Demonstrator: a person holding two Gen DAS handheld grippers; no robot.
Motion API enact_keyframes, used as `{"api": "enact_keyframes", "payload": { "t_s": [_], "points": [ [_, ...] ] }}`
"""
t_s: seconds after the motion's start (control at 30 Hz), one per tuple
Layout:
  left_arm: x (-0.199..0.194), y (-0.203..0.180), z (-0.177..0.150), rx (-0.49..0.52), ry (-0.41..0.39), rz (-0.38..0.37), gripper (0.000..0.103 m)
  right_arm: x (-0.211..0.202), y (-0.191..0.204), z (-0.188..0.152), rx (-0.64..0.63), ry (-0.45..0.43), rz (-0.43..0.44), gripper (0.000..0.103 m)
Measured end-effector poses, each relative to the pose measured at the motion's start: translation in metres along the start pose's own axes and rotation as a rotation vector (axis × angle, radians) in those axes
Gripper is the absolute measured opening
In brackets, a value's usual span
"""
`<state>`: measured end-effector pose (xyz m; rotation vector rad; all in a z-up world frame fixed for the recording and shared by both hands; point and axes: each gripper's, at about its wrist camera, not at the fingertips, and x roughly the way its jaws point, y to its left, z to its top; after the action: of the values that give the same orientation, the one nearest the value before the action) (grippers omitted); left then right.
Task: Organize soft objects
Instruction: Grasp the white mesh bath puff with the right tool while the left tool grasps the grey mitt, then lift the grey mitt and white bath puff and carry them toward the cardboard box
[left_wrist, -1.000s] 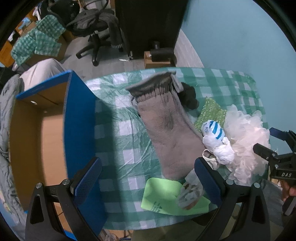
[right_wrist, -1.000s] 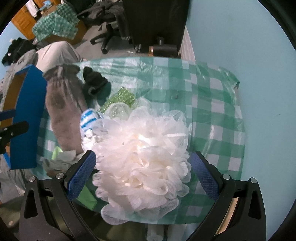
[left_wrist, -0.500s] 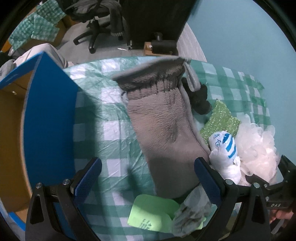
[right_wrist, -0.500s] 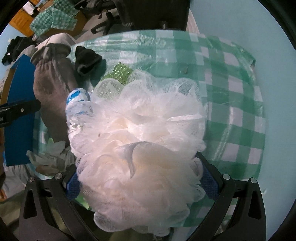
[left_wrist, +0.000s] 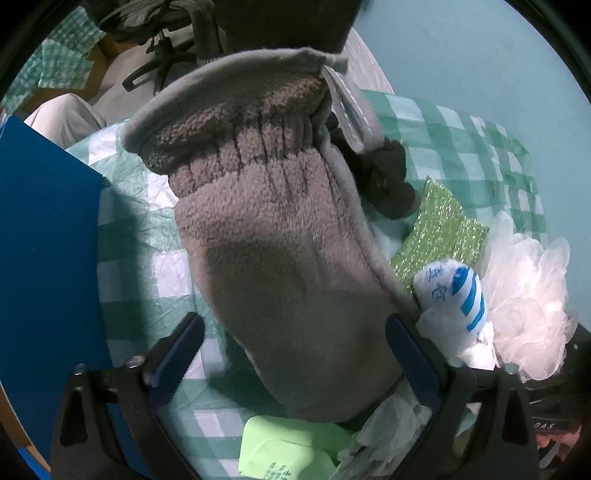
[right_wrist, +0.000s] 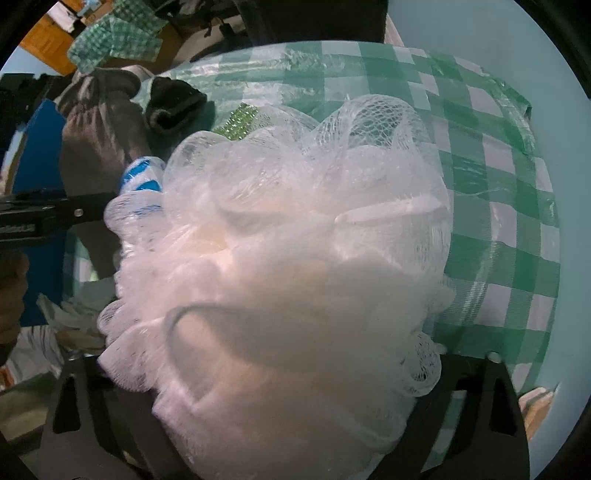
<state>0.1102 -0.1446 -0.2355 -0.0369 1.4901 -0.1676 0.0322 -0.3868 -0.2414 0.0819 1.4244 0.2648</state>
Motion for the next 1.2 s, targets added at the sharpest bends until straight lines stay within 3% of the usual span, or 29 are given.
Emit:
{"api": "enact_keyframes", "payload": {
  "t_s": [0.03,0.1,0.2,0.3,0.47,1.2],
  "points": [
    [0.000,0.001,0.000,-0.014,-0.001,0.001,0.066,-0.002,0.001,-0.001,-0.001,-0.006,0.007,0.079],
    [0.002,0.002,-0.001,-0.034,0.008,-0.013,0.049,-0.009,-0.003,-0.004,-0.003,-0.015,0.010,0.071],
    [-0.004,0.004,-0.003,-0.029,-0.018,-0.031,0.030,-0.017,-0.006,-0.010,-0.006,-0.034,0.014,0.064],
    [-0.013,0.000,-0.009,0.014,-0.045,-0.032,0.020,-0.026,-0.007,-0.017,-0.001,-0.044,0.012,0.062],
    [-0.027,-0.009,-0.025,0.053,-0.088,-0.010,0.017,-0.033,-0.001,-0.012,-0.005,-0.063,-0.002,0.060],
    [-0.099,0.003,-0.030,0.197,-0.325,0.154,0.016,-0.089,0.013,-0.004,0.022,-0.212,-0.053,0.059]
  ]
}}
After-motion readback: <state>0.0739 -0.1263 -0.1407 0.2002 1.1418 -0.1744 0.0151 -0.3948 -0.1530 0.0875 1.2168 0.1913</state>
